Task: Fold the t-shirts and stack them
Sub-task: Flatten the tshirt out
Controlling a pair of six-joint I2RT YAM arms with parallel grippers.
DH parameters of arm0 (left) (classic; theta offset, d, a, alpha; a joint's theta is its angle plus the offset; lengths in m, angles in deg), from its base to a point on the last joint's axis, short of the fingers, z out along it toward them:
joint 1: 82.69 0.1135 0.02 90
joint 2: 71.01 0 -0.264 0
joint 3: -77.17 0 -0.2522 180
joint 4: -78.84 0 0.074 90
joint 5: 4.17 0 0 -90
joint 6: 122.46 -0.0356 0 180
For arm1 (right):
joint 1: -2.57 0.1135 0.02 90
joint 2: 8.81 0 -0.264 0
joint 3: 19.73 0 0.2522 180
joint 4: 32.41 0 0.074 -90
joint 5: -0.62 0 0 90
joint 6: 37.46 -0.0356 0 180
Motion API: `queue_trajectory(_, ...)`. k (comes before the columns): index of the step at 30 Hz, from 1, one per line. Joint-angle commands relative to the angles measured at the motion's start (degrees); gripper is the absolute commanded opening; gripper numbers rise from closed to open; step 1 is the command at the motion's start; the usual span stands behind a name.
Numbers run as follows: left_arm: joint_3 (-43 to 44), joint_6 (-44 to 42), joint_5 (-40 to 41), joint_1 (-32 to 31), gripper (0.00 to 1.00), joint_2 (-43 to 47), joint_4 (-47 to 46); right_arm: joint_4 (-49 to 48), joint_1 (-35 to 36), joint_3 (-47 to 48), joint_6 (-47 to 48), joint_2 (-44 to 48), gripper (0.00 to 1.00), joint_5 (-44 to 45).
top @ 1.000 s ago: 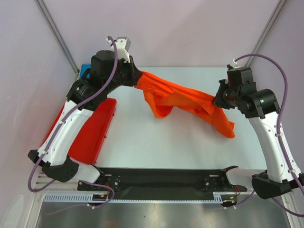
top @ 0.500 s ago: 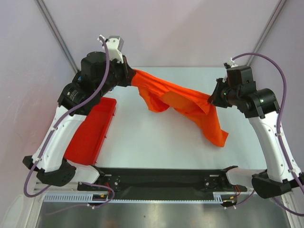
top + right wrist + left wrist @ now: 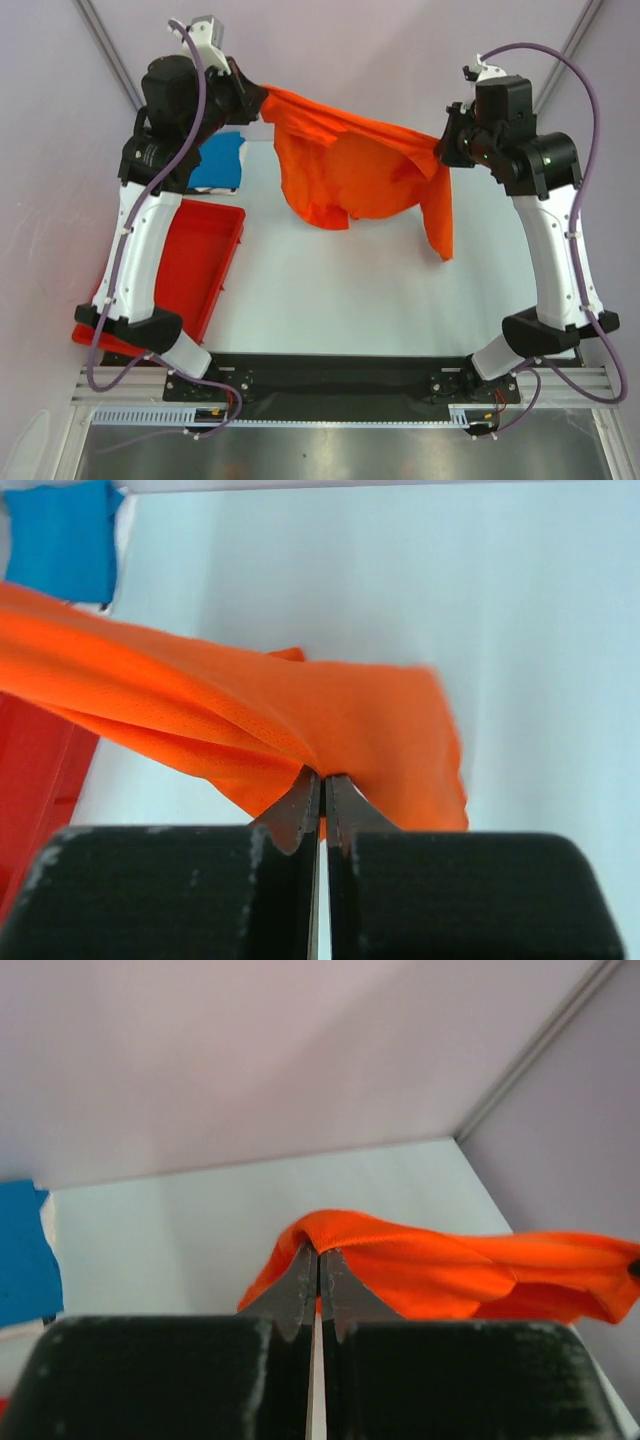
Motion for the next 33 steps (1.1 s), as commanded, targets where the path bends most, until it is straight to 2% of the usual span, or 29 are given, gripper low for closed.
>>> queue_trajectory(1, -8.31, -2.24, -1.56, 1.68, 0.00, 10.25, -4.91, 4.80, 0.62, -3.59, 4.57, 4.82, 0.00, -3.77)
queue_trajectory(2, -12.78, -2.60, -1.04, 1.59, 0.00, 12.53, -5.00, 4.88, 1.32, -9.18, 4.40, 6.57, 0.00, -6.43)
queue_trajectory(3, -22.83, -2.51, -0.86, 1.59, 0.00, 18.04, -5.26, 5.32, 2.37, -11.93, 3.96, 7.28, 0.00, -10.89)
queue_trajectory(5, -33.17, -2.34, -1.56, 1.59, 0.00, 22.99, -5.09, 7.51, 6.76, -20.96, 1.94, 8.43, 0.00, -13.21)
queue_trajectory(6, -43.05, -1.81, -1.57, 1.33, 0.00, 28.06, -4.13, 8.22, 8.43, -24.32, 1.24, 9.30, 0.00, -13.92)
queue_trajectory(7, -47.67, -1.46, -1.22, 1.16, 0.00, 30.11, -3.25, 9.18, 12.53, -27.14, 0.19, 9.83, 0.00, -13.84)
queue_trajectory(9, -58.72, 0.38, 0.63, 0.98, 0.00, 34.07, -0.01, 9.28, 15.73, -34.15, -3.94, 12.19, 0.00, -14.71)
queue_trajectory(12, -69.12, 2.92, 1.07, 0.80, 0.00, 40.76, 0.72, 8.40, 19.78, -39.45, -8.51, 14.93, 0.00, -16.47)
queue_trajectory(15, -73.63, 3.90, 0.90, 0.72, 0.00, 42.71, -0.33, 5.96, 20.31, -43.23, -9.14, 15.03, 0.00, -19.09)
queue_trajectory(17, -74.96, 3.99, 0.81, 0.37, 0.00, 39.20, -0.86, 3.49, 20.40, -45.79, -7.56, 11.53, 0.04, -22.08)
queue_trajectory(22, -74.36, 4.78, 2.82, -6.57, 0.00, 27.96, -5.35, -10.04, 22.33, -50.19, -7.90, -2.44, 0.08, -26.66)
queue_trajectory(23, -73.22, 5.13, 3.00, -7.54, 0.00, 26.20, -5.70, -11.71, 22.51, -50.10, -8.43, -6.82, 0.13, -27.63)
queue_trajectory(24, -72.34, 5.40, 3.00, -9.46, 0.00, 22.35, -5.70, -14.86, 22.94, -50.19, -8.87, -8.25, 0.28, -29.81)
queue_trajectory(26, -69.62, 6.44, 5.90, -11.06, 0.01, 18.99, -5.44, -15.24, 22.95, -48.88, -10.36, -10.89, 0.39, -28.70)
queue_trajectory(27, -68.73, 6.80, 5.73, -11.58, 0.00, 15.75, -4.83, -14.28, 22.43, -48.70, -10.45, -10.55, 0.52, -26.69)
queue_trajectory(30, -65.92, 7.07, 7.74, -13.07, 0.01, 12.74, -3.60, -13.57, 20.06, -52.46, -11.95, -4.07, 0.68, -21.95)
queue_trajectory(31, -65.48, 6.98, 8.45, -13.34, 0.00, 12.30, -3.33, -13.66, 17.44, -54.04, -12.30, -2.05, 0.69, -21.58)
queue_trajectory(32, -64.86, 6.63, 8.19, -13.52, 0.01, 12.03, -3.24, -13.75, 16.19, -58.41, -13.17, 0.32, 0.76, -21.57)
queue_trajectory(33, -64.68, 6.54, 8.02, -13.78, 0.03, 11.94, -2.98, -14.53, 14.79, -60.63, -13.79, 4.61, 0.77, -21.92)
